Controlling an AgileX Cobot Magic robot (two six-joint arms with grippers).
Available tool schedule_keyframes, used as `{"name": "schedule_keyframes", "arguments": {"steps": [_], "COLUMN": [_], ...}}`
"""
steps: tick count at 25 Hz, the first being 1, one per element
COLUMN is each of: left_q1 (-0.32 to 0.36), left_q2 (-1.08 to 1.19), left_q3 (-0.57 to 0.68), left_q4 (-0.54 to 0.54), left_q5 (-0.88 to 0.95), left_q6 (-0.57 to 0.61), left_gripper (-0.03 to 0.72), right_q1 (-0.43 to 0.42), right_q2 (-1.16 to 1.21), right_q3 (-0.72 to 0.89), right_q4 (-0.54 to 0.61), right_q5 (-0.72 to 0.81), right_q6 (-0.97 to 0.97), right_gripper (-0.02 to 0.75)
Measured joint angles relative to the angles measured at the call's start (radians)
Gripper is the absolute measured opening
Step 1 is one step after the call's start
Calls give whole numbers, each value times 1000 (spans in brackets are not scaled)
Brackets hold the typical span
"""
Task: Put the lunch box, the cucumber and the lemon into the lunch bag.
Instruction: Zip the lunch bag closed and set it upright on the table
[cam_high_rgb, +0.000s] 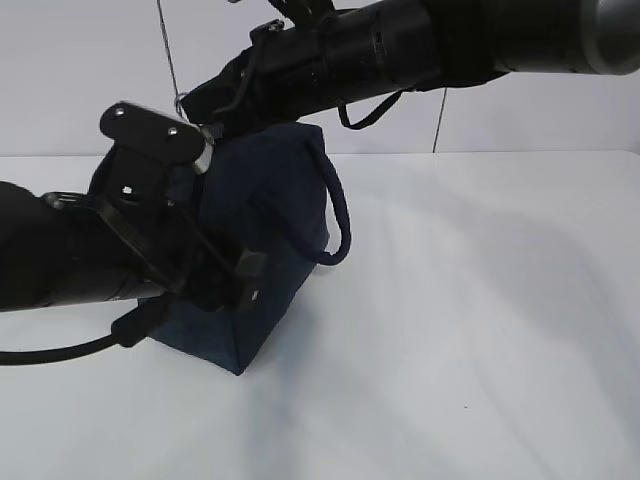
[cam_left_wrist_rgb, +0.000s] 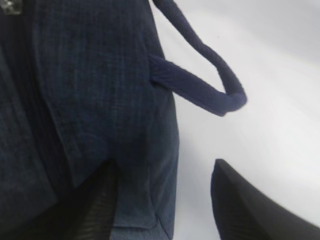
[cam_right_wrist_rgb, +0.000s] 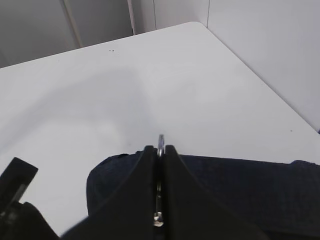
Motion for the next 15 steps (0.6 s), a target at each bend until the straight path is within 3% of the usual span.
{"name": "schedule_keyframes", "arguments": {"steps": [4, 6, 8, 12, 15], "left_q1": [0, 0, 0, 0, 0], "left_q2": [54, 67, 71, 71, 71], "left_q3": [-31, -33, -35, -35, -35], "left_q4": [-8, -25, -35, -38, -33], "left_q5": [-53, -80, -89, -103, -105], "left_q6": [0, -2, -4, -4, -4], "left_gripper": [425, 385, 302, 45, 6], "right_q1": [0, 0, 0, 0, 0], "right_q2": [0, 0, 0, 0, 0], "right_q3": [0, 0, 0, 0, 0], "right_q4": [2, 2, 2, 2, 2], "right_q5": [2, 2, 2, 2, -5], "right_q6": [0, 0, 0, -2, -7], "right_gripper": [8, 8, 8, 8, 8]}}
